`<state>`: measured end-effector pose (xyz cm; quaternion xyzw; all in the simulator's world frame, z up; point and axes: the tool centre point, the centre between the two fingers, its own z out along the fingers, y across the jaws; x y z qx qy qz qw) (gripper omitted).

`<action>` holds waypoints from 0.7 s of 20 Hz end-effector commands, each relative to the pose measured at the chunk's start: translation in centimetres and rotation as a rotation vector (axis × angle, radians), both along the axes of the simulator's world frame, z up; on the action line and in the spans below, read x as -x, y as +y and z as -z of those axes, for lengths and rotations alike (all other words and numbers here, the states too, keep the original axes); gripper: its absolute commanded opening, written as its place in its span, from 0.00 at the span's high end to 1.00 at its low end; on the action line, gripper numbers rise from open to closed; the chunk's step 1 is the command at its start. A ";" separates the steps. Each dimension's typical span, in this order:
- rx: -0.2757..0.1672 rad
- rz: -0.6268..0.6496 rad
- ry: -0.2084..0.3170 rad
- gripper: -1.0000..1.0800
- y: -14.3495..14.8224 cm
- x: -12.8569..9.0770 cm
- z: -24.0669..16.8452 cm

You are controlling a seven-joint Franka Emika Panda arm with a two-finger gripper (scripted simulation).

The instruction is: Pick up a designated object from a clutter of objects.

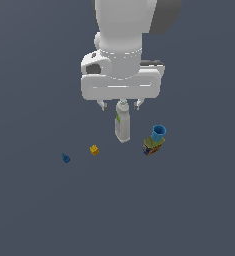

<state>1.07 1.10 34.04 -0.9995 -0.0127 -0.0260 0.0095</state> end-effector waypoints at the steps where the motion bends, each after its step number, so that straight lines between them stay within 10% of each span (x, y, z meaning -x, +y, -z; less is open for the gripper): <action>1: 0.000 -0.005 0.001 0.04 -0.1 0.0 0.3; 14: 0.006 -0.130 0.007 0.04 -2.6 -0.9 5.6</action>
